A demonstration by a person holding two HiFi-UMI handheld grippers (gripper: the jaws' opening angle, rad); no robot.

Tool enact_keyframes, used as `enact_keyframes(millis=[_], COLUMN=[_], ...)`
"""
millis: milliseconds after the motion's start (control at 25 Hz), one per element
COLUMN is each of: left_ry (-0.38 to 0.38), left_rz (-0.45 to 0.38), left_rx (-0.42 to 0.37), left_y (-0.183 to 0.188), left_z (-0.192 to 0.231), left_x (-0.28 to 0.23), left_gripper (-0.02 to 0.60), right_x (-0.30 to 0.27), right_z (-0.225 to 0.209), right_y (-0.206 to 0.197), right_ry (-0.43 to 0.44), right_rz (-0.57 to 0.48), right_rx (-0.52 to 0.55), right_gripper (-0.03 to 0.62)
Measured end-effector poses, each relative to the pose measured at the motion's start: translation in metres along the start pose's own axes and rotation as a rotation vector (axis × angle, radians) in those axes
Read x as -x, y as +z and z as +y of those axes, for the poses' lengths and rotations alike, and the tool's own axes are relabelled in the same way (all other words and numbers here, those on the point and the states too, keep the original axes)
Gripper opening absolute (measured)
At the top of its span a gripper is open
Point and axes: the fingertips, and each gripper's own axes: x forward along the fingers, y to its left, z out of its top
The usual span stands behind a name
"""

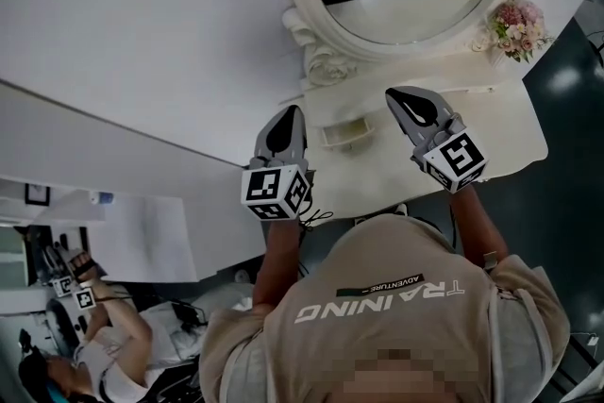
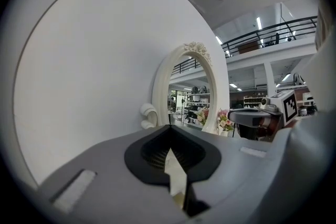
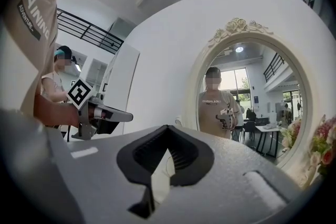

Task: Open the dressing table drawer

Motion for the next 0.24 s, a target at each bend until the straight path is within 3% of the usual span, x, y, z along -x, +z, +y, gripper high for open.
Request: enact_keyframes(millis=[240], left_ry=[0.004], left_rz=[0.015], left_rx=[0.000], left_y=[-0.0036], left_z=[0.0033], left_x=[0.0017], left_gripper=[0.018], right_x=[-0.0075], right_z=[0.0044], right_y=[0.0015], right_ry=[0.028], right_rz=[0.001], right_rx=[0.026], right_gripper=[0.003])
